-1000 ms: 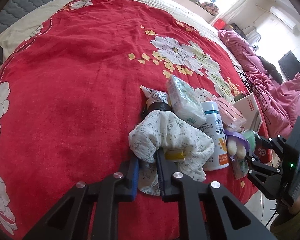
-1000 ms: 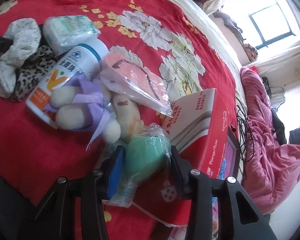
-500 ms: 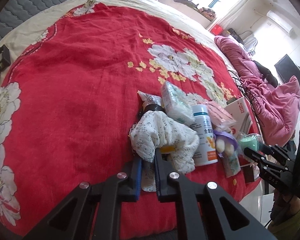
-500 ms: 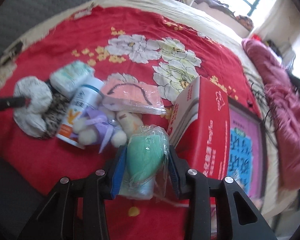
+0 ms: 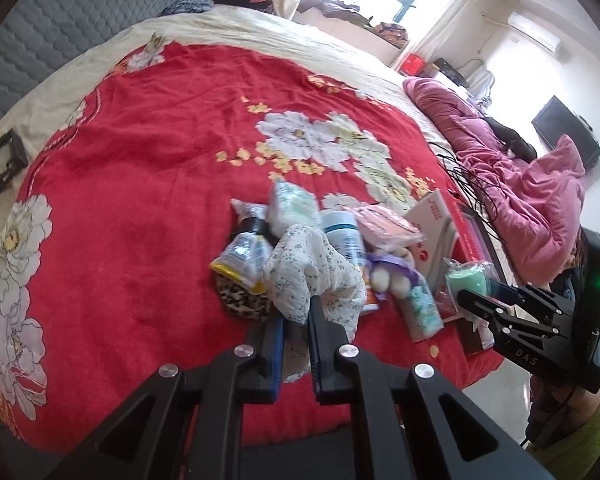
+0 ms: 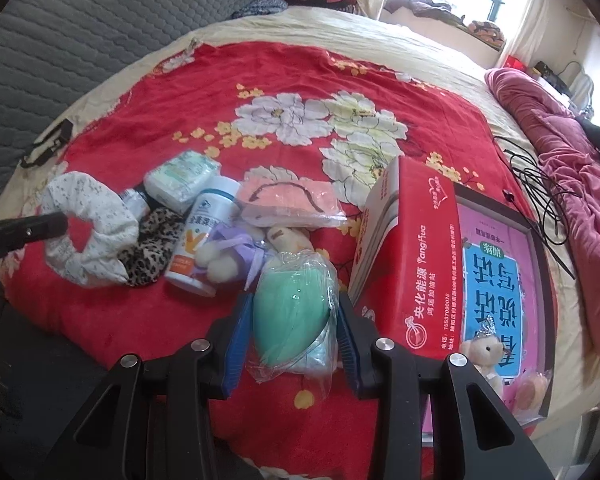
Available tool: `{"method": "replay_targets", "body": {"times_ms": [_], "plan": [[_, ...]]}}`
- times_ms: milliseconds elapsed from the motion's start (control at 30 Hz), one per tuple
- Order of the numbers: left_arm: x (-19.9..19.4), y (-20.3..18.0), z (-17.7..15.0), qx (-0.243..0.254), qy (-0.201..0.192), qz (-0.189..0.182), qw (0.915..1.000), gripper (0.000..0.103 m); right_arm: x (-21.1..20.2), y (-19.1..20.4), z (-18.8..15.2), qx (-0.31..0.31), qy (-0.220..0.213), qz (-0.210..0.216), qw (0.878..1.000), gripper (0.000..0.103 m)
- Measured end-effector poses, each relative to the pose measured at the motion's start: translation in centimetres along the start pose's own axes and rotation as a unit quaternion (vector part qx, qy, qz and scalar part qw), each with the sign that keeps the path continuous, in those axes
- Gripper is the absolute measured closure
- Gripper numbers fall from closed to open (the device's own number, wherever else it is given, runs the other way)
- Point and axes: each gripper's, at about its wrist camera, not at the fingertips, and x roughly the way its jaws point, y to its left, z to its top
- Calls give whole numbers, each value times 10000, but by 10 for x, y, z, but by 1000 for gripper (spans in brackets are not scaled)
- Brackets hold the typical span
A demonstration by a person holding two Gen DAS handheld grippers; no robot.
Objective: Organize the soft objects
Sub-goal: 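Grasp the scrunchie with the left gripper while the right gripper grasps the green sponge bag, then carry the scrunchie and green sponge bag with both grippers over the tray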
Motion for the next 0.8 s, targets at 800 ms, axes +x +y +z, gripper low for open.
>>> {"method": "replay_targets", "body": {"times_ms": [800], "plan": [[-42,-90,7,772,-361,-20,9964,92,-66,-16,-3,362,-708,64,9968,62]]}}
